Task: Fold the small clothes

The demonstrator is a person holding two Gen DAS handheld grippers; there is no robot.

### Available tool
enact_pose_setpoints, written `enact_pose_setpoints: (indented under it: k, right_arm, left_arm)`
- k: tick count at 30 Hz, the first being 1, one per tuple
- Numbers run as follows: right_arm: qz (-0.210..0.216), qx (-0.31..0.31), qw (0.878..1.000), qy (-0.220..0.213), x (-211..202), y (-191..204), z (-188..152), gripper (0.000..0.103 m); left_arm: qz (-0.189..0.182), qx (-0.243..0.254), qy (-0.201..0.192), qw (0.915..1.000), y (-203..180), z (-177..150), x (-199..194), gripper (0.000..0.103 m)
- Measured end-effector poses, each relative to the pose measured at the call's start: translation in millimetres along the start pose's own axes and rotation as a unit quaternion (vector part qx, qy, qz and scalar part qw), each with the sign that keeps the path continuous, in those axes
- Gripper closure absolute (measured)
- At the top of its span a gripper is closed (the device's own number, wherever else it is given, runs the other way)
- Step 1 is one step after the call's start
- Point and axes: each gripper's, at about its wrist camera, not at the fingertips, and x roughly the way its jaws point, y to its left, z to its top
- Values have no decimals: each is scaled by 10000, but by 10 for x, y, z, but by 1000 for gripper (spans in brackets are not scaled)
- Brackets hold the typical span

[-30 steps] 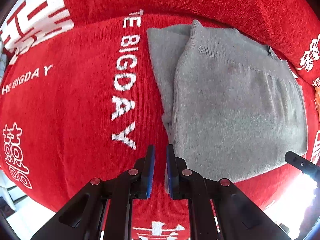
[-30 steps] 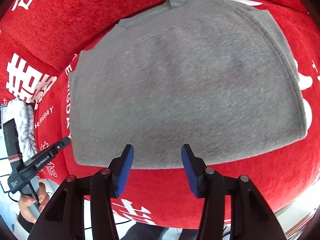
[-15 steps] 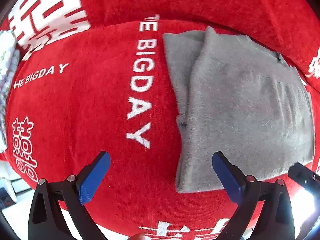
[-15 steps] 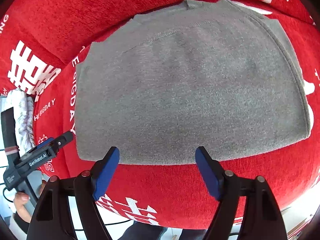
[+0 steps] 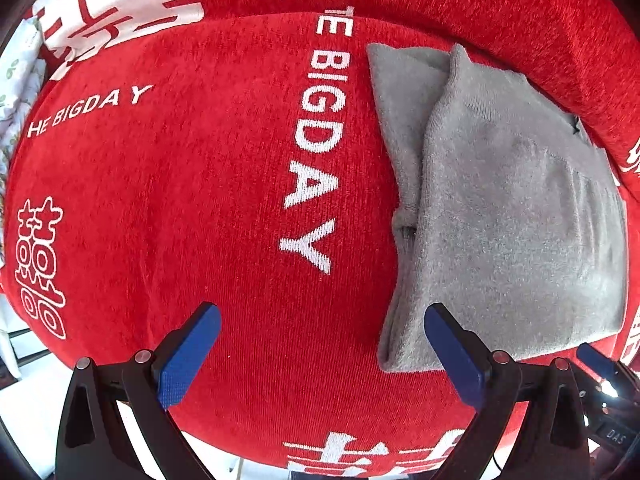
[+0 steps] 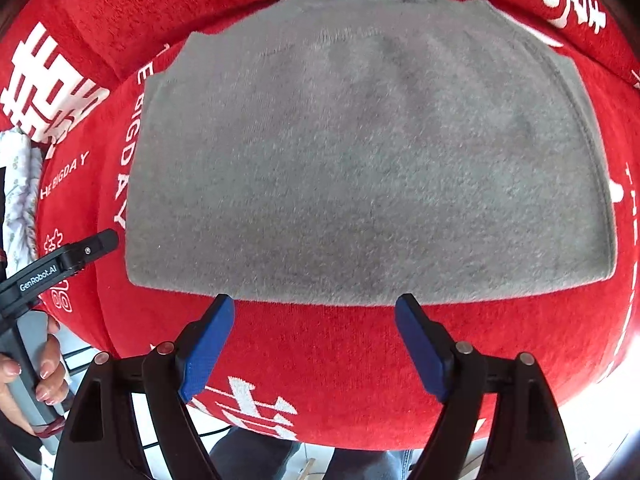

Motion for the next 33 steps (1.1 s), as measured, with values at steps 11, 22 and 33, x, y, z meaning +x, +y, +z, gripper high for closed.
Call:
enact_pose_setpoints:
  k: [11, 22, 33]
  right_arm:
    - [265, 241, 9993, 136, 118, 58, -67, 18]
    - [2284, 1687, 9584, 274, 335, -267, -175, 18]
    - [3710, 2991, 8789, -194, 699, -351, -257, 17]
  left_arm:
    - [-39, 53, 19, 10000, 14, -73, -7, 1]
    - [95, 106, 116, 9998, 22, -107, 186, 1]
    - [-283, -67, 198, 9994, 14, -104, 417, 1]
